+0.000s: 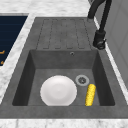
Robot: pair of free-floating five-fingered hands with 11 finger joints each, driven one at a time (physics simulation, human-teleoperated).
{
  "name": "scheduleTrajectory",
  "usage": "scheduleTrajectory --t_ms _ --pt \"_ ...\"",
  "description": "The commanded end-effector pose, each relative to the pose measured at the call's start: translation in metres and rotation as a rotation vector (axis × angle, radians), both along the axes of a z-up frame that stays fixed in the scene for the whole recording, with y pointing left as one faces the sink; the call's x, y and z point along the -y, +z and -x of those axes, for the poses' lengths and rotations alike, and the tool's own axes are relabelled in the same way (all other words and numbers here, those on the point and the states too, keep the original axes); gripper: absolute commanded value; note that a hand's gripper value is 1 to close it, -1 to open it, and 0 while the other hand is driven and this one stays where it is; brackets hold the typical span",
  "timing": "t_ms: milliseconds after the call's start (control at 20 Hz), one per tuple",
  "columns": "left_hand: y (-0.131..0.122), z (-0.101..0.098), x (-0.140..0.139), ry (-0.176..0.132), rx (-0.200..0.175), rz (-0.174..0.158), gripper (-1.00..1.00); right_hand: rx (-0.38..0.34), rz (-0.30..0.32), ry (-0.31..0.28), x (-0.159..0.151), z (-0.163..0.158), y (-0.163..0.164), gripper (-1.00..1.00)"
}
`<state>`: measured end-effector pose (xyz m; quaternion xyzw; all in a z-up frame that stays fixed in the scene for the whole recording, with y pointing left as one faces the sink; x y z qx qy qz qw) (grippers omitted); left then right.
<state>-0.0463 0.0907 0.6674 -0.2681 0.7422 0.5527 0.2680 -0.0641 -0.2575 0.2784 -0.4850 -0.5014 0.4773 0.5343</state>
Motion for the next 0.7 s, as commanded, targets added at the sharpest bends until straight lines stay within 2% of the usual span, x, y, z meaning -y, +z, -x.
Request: scheduleTrajectory --t_ms 0,400,650 --pt "0.009 -0.002 0.000 -0.096 0.014 0.105 -1.00 0.000 0.000 0.000 0.000 0.000 0.000 0.00" --pt "0.031 -0.009 0.000 -0.093 0.015 0.124 -1.00 0.000 0.000 0.000 0.000 0.000 0.000 0.00" --pt "0.035 -0.007 0.006 -0.078 0.022 0.140 -1.00 0.000 0.000 0.000 0.000 0.000 0.000 0.00"
